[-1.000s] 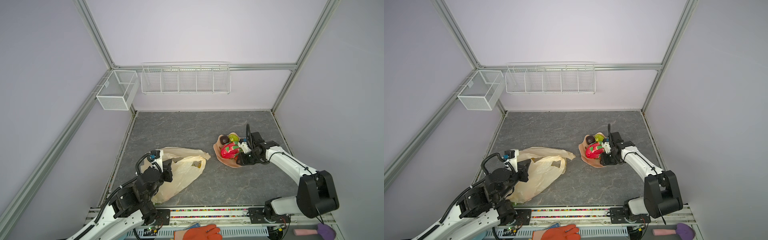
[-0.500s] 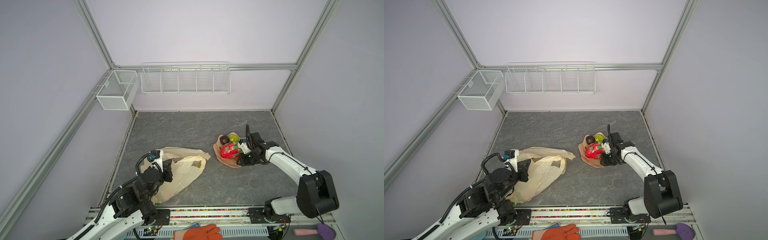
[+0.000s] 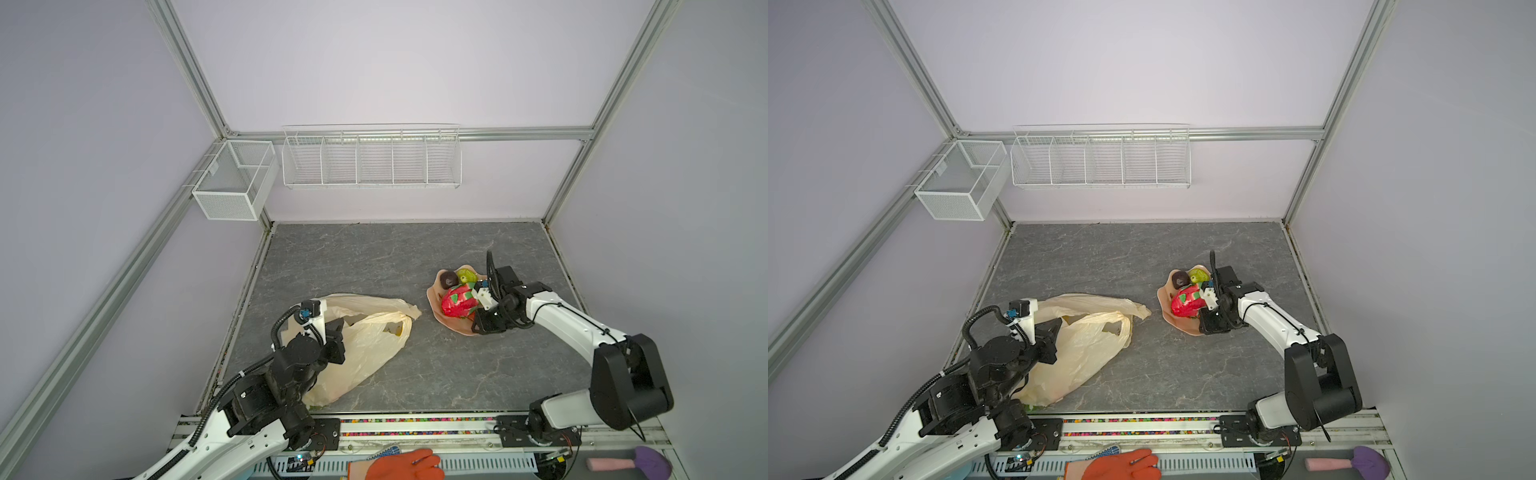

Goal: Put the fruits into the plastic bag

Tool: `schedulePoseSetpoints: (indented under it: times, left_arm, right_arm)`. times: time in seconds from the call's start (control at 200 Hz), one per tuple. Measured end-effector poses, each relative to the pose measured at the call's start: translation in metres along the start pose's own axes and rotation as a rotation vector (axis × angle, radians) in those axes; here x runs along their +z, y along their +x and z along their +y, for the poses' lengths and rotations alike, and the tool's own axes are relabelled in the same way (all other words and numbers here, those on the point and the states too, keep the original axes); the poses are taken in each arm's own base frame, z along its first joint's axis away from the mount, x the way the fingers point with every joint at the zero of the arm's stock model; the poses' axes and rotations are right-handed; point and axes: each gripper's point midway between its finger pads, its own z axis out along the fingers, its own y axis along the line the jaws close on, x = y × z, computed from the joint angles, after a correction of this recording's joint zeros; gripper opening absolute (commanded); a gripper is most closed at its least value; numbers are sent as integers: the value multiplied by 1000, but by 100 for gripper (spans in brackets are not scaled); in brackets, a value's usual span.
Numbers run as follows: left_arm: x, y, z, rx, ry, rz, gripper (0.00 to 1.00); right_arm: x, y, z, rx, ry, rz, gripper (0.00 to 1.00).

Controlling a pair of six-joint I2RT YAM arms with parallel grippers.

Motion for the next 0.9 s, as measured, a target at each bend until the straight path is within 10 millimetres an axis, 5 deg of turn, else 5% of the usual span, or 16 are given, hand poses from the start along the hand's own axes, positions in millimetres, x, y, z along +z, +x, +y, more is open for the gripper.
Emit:
schedulePoseSetpoints:
  times: [0.565, 0.865, 0.9]
  left_arm:
    - [0, 0, 0, 0, 0, 0, 0]
    - [0, 0, 0, 1, 0, 0, 0]
    - [0, 0, 0, 1, 0, 1, 0]
  right_arm:
    - [-18, -4, -1, 24, 36, -20, 6]
    - [-42, -7, 4, 14, 39, -76, 7]
    - [-42, -6, 4, 17, 39, -75, 12]
